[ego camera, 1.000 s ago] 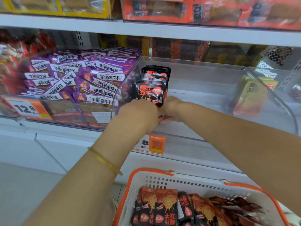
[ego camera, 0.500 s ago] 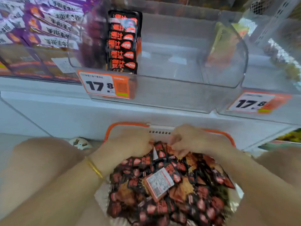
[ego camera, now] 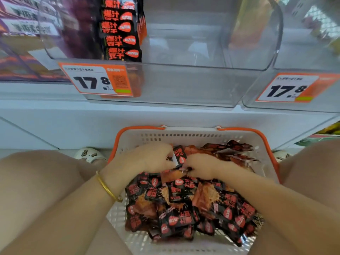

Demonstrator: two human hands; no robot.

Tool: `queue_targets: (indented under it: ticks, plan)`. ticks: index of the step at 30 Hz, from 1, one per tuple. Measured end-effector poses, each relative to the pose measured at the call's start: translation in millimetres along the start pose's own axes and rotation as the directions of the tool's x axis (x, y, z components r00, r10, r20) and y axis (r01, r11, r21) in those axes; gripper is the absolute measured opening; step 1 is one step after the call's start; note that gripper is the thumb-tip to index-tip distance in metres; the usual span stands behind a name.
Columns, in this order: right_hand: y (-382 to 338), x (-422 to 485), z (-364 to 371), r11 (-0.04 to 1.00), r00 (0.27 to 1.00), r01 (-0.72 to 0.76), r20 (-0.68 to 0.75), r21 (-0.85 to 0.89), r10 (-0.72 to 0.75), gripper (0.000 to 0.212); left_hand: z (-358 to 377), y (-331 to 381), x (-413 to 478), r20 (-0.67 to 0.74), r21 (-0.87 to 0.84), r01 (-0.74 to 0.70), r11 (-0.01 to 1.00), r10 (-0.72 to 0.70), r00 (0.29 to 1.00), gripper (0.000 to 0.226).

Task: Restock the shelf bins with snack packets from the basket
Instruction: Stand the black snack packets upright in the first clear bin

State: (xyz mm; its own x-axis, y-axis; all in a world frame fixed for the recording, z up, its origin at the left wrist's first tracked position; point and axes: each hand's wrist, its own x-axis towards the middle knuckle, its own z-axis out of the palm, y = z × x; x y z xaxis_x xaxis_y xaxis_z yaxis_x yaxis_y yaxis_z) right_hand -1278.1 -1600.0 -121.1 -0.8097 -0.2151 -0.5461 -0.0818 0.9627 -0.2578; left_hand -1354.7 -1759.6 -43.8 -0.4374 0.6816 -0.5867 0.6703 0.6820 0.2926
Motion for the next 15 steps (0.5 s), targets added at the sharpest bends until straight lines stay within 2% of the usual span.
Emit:
queue_targets:
  ticks: [2,3,4,6,8,9,11,12,13,15]
  plan:
    - [-3.3,-10.2,-34.8,0.987,1.000,0.015,0.000,0.159,-0.015,0.029,-4.2,8.7,-5.6,0.000,-0.020,-0.061,0.998,0.061,0.998,0.039]
    - [-5.6,-17.5,-47.2,0.963,1.000,0.008,0.001,0.269,-0.008,0.033,-5.3,10.7,-8.4,-0.047,-0.038,-0.083,0.996,0.081,0.996,0.041]
    - [-8.6,-26.4,-58.6,0.921,1.000,-0.004,0.002,0.389,0.003,0.037,-8.6,10.0,-10.7,-0.100,-0.061,-0.090,0.994,0.084,0.991,0.036]
    - [-13.0,-40.6,-74.9,0.836,0.993,-0.007,-0.096,0.549,0.071,0.042,-21.2,5.6,-18.5,-0.217,-0.063,-0.093,0.994,0.078,0.973,0.027]
    - [-15.4,-55.5,-89.6,0.673,0.961,0.059,-0.223,0.738,0.161,0.028,-36.7,-1.4,-31.0,-0.282,-0.159,-0.116,0.980,0.068,0.957,0.024]
    - [-15.8,-64.6,-95.3,0.527,0.946,0.107,-0.249,0.843,0.207,0.024,-44.7,-3.2,-39.7,-0.304,-0.268,-0.141,0.953,0.056,0.951,0.019]
    - [-20.7,-82.7,-104.7,0.214,0.948,0.184,-0.231,0.959,0.220,0.028,-58.9,-4.3,-59.9,-0.350,-0.506,-0.218,0.834,0.032,0.936,0.006]
    - [-26.0,-89.3,-107.3,0.119,0.957,0.209,-0.228,0.971,0.179,0.033,-65.1,-3.2,-68.6,-0.381,-0.589,-0.261,0.765,0.022,0.924,0.003]
    - [-35.0,-94.5,-110.6,0.070,0.960,0.234,-0.242,0.970,0.140,0.035,-70.9,-1.0,-75.5,-0.411,-0.642,-0.294,0.708,0.005,0.912,0.005]
    - [-54.2,-100.4,-124.2,0.042,0.940,0.309,-0.312,0.950,0.136,0.031,-82.8,3.2,-85.1,-0.447,-0.680,-0.324,0.657,-0.022,0.894,0.005]
